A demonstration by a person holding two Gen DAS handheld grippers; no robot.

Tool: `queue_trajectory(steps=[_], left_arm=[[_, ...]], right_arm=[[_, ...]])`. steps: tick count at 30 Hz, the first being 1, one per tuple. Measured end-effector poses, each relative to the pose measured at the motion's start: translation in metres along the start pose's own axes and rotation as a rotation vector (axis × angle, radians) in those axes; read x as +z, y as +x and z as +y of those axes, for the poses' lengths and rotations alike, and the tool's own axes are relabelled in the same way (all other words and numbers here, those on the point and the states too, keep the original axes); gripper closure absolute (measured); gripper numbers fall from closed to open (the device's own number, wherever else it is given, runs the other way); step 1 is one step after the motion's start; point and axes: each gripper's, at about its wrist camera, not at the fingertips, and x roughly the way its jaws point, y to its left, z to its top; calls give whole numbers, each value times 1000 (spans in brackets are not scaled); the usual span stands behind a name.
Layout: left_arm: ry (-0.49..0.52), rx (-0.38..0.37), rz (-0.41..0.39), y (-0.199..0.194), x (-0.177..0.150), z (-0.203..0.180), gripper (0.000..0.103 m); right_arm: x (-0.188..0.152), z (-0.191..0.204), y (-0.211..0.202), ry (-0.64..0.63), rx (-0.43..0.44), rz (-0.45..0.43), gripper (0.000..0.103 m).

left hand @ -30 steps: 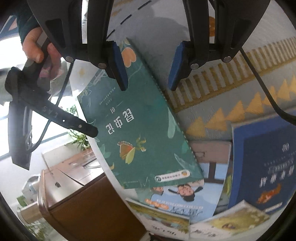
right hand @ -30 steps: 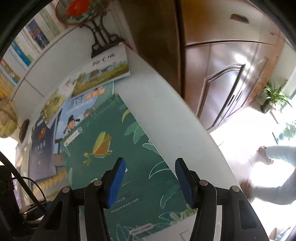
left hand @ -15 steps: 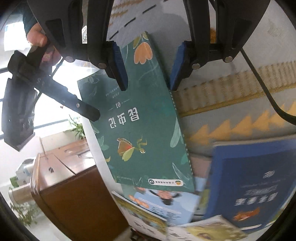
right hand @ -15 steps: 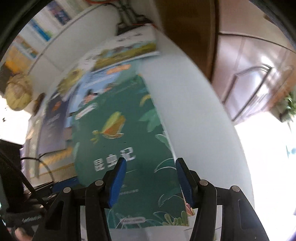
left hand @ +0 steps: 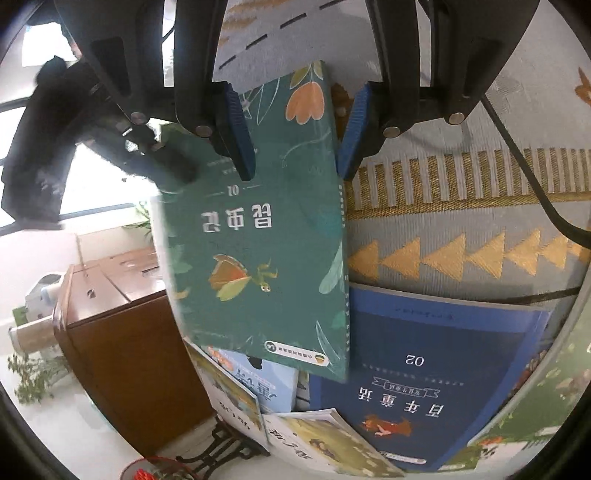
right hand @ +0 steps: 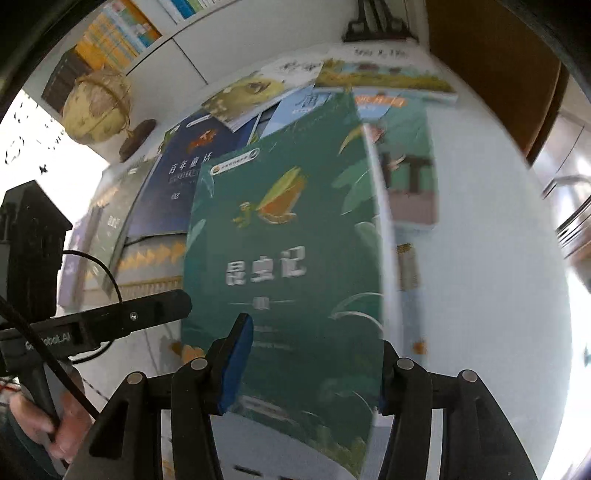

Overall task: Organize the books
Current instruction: 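Close both grippers on the mantis book's edge and lift it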

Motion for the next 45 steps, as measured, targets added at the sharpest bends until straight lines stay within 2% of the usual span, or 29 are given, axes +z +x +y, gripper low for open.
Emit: queue_trajectory(steps=[3,7,9,12,14,16,19,22,23,25,27,28,29,30,32,34,35,36,37,39,41,42,43,45], left_arm=[[-22,0,0,3,-1,1,60],[-44,3,4,6,-2,5,60],[-45,3,5,6,-2,5,60],[-50,-12,19,3,-3,6,59],[-40,-14,6,-3,-3,4,59],[-35,-67,-31,-19,1,-1,59],[-27,-175,-105,-45,7,-10,59],[24,-125,-134,-42,11,-23,59],[38,-91,-101,-28,11,-25,59],[14,-76,-47,-8,8,-22,61],[-2,-66,-34,2,3,-22,63],[-5,-66,-40,1,3,-23,67],[-15,-85,-41,-1,3,-23,69],[-47,-140,-35,-3,5,-20,70],[-144,-295,-22,-8,10,-13,70],[-206,-422,-20,-14,16,-9,70],[-217,-458,-23,-17,18,-10,70],[-229,-483,-24,-18,20,-10,70],[-242,-500,-23,-18,21,-9,70],[-244,-495,-22,-15,21,-11,70],[-246,-443,-16,-13,19,-9,70],[-248,-403,-15,-12,17,-8,70],[-246,-337,-13,-10,16,-7,70],[-228,-212,-9,-11,13,-6,70]], right_arm=[[6,-23,-14,56,-47,-47,50],[20,-38,-2,124,21,-14,50],[23,-36,8,117,39,-2,50],[19,-28,21,114,39,44,59],[15,-20,22,98,15,38,59],[14,-16,23,94,11,34,58],[13,-22,26,137,83,40,58],[11,-30,29,218,175,41,58],[11,-31,29,238,193,37,58],[9,-34,32,283,250,43,58],[7,-37,32,312,283,47,58],[7,-38,32,316,283,44,58],[7,-39,32,318,287,41,58],[7,-39,32,329,296,41,58],[6,-43,31,363,317,49,55],[5,-47,30,399,370,62,43],[4,-51,29,437,408,55,39],[3,-54,29,464,432,60,26],[1,-58,29,494,469,58,22],[-2,-62,29,534,531,47,22],[-3,-63,28,545,567,34,27],[-2,-62,26,538,580,27,44],[-1,-59,25,523,590,29,56],[0,-54,21,487,572,17,65]])
